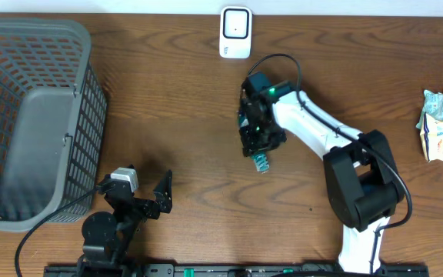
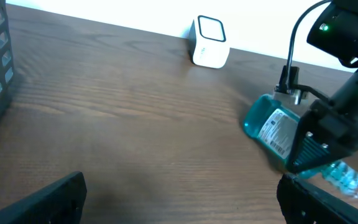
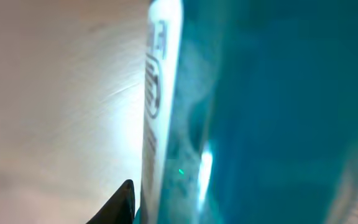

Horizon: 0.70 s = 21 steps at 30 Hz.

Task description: Scan the item barcode

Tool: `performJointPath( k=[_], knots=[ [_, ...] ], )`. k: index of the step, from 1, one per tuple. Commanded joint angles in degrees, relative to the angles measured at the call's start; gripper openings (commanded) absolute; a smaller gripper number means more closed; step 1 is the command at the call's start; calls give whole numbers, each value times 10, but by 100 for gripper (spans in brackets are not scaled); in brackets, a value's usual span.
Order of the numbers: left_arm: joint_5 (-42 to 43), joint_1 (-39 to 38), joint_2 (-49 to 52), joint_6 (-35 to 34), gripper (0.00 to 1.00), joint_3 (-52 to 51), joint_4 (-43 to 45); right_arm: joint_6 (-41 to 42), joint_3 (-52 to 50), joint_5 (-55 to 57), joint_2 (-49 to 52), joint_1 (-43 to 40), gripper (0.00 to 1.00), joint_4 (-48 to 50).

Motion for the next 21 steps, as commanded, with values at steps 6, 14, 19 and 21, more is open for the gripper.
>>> performJointPath(
  k=[6,14,19,21],
  knots=[
    [7,1,-3,-1,98,-9,-12,-297,-9,-301,44,-35,1,-41],
    [7,1,-3,-1,98,-9,-12,-361,-9,-374,44,-37,1,-43],
    [7,1,-3,-1,98,-9,-12,-361,7,-377,44,-37,1,-52],
    [7,1,-3,-1,98,-9,-12,-361,21,-387,44,-37,1,-65]
  ],
)
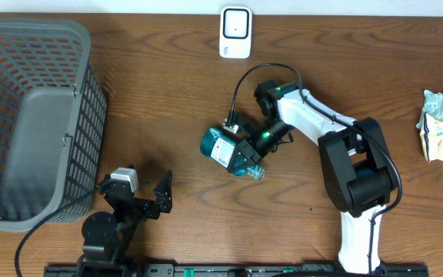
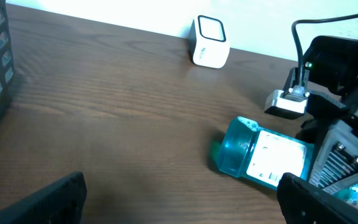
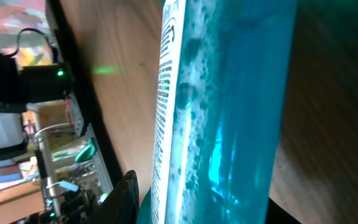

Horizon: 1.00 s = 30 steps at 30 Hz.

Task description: Scan the item barcode

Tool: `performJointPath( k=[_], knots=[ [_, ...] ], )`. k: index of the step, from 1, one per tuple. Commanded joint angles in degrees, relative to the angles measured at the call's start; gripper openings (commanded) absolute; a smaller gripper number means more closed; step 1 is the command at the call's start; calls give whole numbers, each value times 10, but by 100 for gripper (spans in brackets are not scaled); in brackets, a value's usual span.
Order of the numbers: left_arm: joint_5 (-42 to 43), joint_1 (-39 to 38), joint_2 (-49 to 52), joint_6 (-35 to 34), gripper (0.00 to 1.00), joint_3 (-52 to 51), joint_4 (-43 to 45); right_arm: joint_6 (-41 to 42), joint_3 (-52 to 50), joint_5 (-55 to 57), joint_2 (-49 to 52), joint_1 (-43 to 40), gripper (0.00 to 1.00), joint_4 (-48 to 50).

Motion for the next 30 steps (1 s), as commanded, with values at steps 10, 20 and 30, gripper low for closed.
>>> performJointPath(
  k=[10,20,30],
  knots=[
    [7,1,-3,-1,98,-9,-12,31,58,9,-4,-1,1,18],
    [7,1,-3,-1,98,-9,-12,285,52,413,-3,42,4,193],
    [7,1,-3,-1,98,-9,-12,332,-17,459,-3,97,43,194]
  ],
)
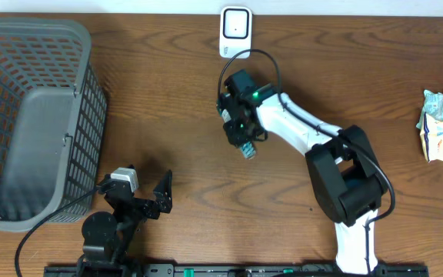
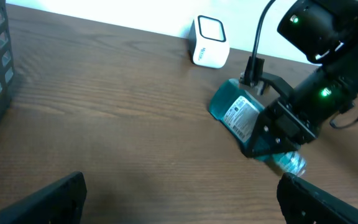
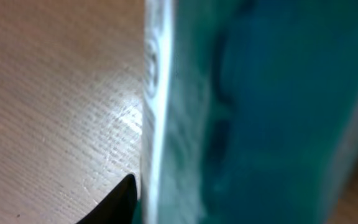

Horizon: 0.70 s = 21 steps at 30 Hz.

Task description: Scan the item barcode

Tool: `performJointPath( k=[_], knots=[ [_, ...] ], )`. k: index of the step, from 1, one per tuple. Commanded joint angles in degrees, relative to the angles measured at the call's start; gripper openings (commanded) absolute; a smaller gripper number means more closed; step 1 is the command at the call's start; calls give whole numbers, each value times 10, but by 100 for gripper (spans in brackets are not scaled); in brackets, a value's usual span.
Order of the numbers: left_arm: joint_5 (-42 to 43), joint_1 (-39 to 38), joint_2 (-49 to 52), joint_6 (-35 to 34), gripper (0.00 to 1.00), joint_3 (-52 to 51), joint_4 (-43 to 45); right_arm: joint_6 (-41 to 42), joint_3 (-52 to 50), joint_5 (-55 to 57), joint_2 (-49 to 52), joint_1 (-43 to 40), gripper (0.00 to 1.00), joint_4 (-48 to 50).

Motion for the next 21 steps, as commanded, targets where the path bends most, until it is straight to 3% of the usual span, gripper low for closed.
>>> performJointPath(
  k=[1,5,10,18,21],
  knots=[
    [7,1,-3,-1,98,-9,-12,44,-54,43,7,17,47,-2],
    [7,1,-3,-1,98,-9,-12,43,-98,42,7,20,59,11],
    [7,1,-3,-1,98,-9,-12,43,-121,42,7,19,42,15],
    [7,1,-3,-1,98,-9,-12,43,-124,42,7,19,2,15],
    [7,1,-3,-1,98,-9,-12,43,-123,24,7,19,1,13]
  ],
)
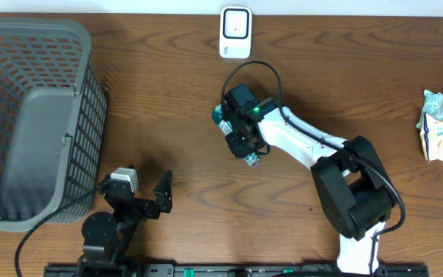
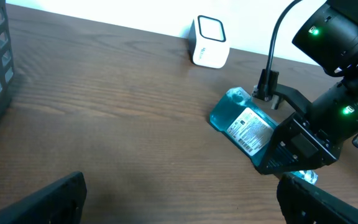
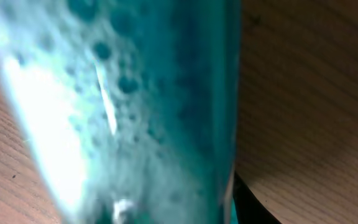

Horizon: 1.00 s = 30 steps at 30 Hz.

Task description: Scan the item barcode

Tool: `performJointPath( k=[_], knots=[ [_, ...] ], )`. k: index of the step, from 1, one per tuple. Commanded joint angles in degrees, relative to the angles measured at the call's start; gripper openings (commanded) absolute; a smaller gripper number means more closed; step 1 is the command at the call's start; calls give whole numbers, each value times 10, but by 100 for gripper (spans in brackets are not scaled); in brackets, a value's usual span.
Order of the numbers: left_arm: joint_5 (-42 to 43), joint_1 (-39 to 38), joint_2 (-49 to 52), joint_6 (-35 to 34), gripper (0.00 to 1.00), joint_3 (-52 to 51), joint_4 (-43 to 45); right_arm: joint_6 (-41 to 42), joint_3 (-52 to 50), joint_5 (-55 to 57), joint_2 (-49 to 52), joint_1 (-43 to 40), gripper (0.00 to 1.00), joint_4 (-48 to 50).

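A teal bottle [image 1: 223, 115] with a white barcode label [image 2: 250, 129] hangs tilted over the table's middle, clear cap end [image 1: 252, 159] toward the near edge. My right gripper [image 1: 241, 138] is shut on it; the bottle [image 3: 135, 112] fills the right wrist view, with one dark finger [image 3: 253, 200] at its side. The white scanner [image 1: 235, 32] stands at the far edge, also seen from the left wrist as a scanner [image 2: 209, 50] beyond the bottle. My left gripper [image 1: 148, 201] rests open near the front left, nothing between its fingers [image 2: 42, 202].
A grey mesh basket [image 1: 37, 115] fills the left side; its corner, the basket, shows in the left wrist view. Snack packets lie at the right edge. The right arm's cable loops above the bottle.
The right gripper and bottle have shifted a little toward the near edge and turned; the label now faces up and toward the left wrist camera. The left arm has not moved.
The right gripper first held the bottle over the table's middle. Then the bottle was swung out to the left, label up. Later it was closer to the scanner, cap down. Now it sits slightly nearer the front, still gripped.
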Motion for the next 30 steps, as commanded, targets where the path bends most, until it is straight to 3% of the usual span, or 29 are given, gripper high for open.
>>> performJointPath(
  k=[1,7,16,22,30],
  knots=[
    [7,1,-3,-1,98,-9,-12,2,-40,-9,58,-1,1,-12],
    [7,1,-3,-1,98,-9,-12,-32,-16,-145,57,-23,1,-45],
    [7,1,-3,-1,98,-9,-12,-224,24,-488,57,-70,1,-90],
    [7,1,-3,-1,98,-9,-12,-310,24,-676,57,-94,1,-90],
    [7,1,-3,-1,98,-9,-12,-328,24,-756,56,-100,1,-91]
  ],
)
